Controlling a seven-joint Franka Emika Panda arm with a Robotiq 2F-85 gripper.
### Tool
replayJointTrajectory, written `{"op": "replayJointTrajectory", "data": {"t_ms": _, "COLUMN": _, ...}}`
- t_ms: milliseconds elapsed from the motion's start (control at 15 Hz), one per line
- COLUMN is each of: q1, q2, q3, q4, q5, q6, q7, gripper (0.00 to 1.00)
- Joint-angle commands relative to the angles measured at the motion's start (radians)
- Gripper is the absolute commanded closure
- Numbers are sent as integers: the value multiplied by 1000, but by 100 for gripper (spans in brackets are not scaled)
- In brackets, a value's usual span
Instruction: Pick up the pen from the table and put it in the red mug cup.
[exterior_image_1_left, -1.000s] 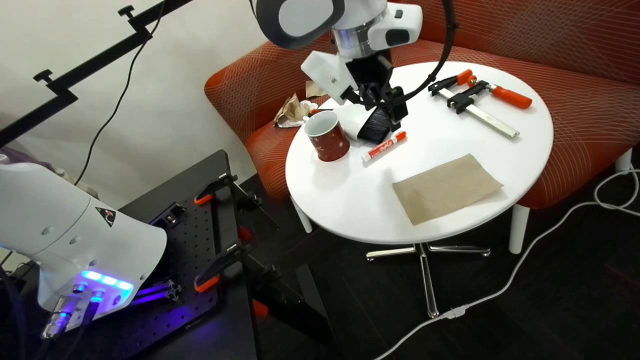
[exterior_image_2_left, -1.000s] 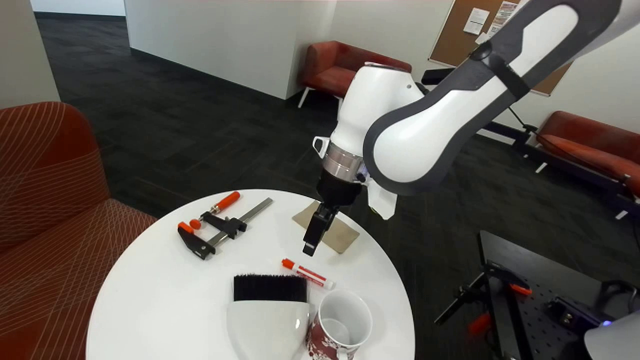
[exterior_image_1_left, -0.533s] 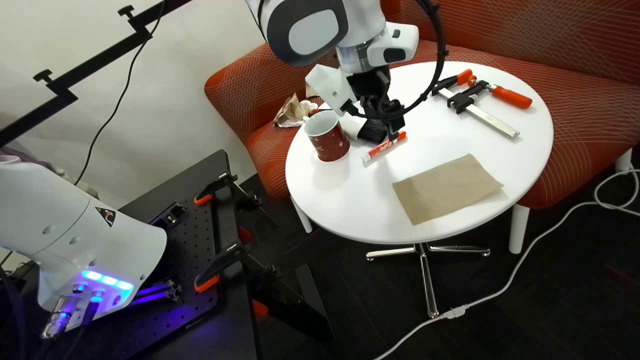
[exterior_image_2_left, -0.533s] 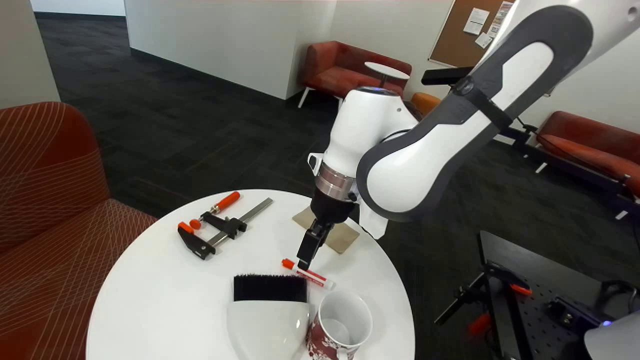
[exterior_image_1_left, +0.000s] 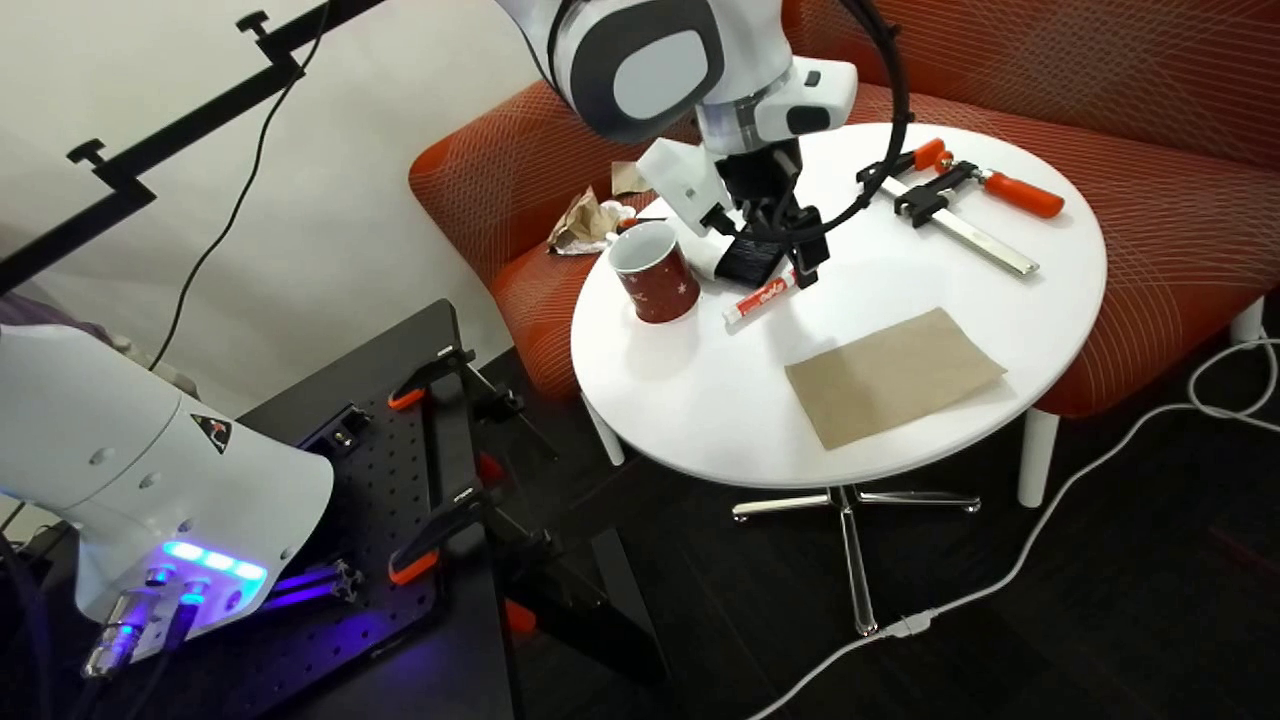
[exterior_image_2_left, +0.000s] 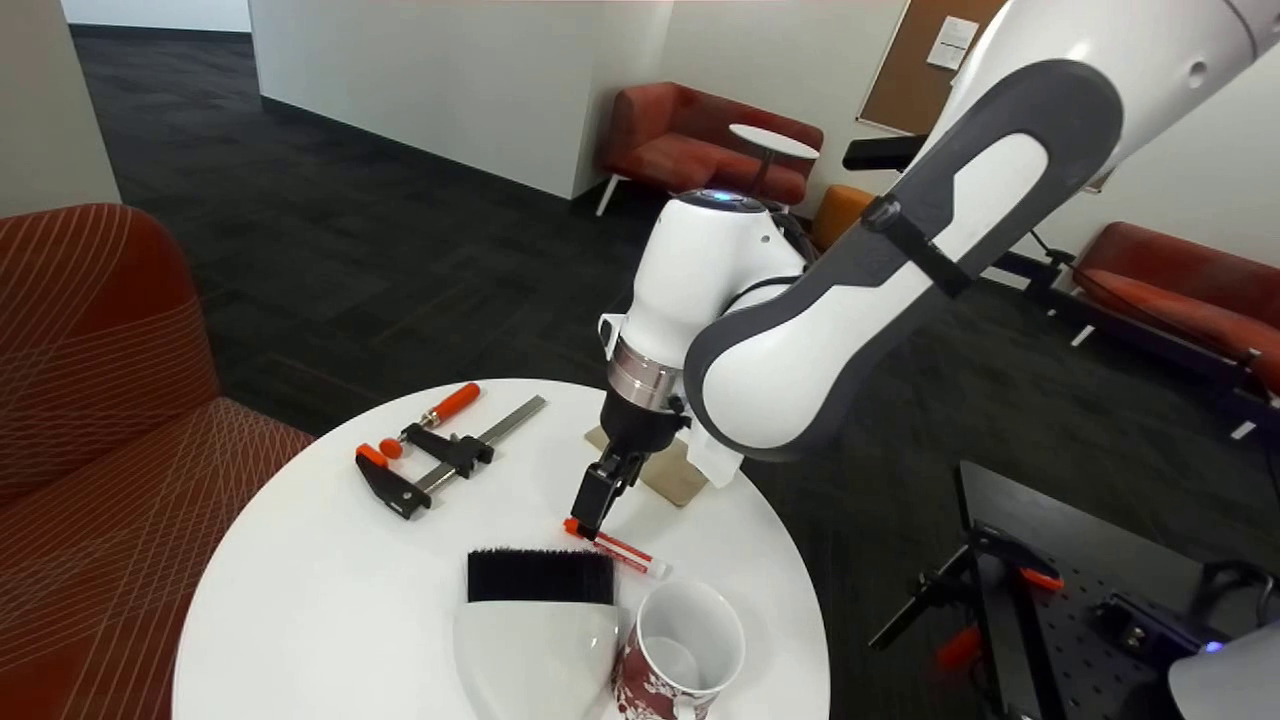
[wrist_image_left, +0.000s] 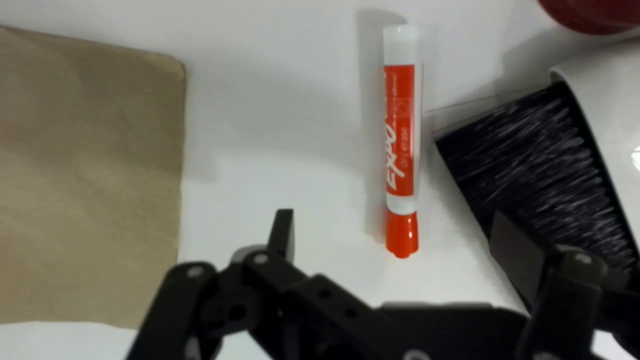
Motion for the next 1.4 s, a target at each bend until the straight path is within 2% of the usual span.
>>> {"op": "replayJointTrajectory", "data": {"t_ms": 0, "q1": 37, "q2": 49, "q3": -41, "q4": 55, "q5": -30, "q6": -3, "q7": 63, "gripper": 0}}
{"op": "replayJointTrajectory", "data": {"t_ms": 400, "q1": 56, "q2": 103, "q3": -66, "q4": 104, "q5": -39, "q6": -11, "q7": 95, "gripper": 0}}
{"op": "replayJointTrajectory", "data": {"t_ms": 467, "q1": 58, "q2": 109, "q3": -68, "q4": 110, "q5": -40, "q6": -12, "q7": 96, "gripper": 25}}
{"op": "replayJointTrajectory", "data": {"t_ms": 533, "q1": 60, "q2": 115, "q3": -71, "q4": 114, "q5": -40, "q6": -11, "q7": 99, "gripper": 26}}
{"op": "replayJointTrajectory", "data": {"t_ms": 1133, "q1": 67, "q2": 116, "q3": -72, "q4": 129, "q5": -37, "q6": -15, "q7": 108, "gripper": 96}}
{"op": "replayJointTrajectory", "data": {"t_ms": 1200, "q1": 67, "q2": 106, "q3": -71, "q4": 123, "q5": -35, "q6": -26, "q7": 108, "gripper": 100}}
{"op": "replayJointTrajectory", "data": {"t_ms": 1333, "q1": 67, "q2": 67, "q3": -70, "q4": 96, "q5": -37, "q6": -48, "q7": 106, "gripper": 95}}
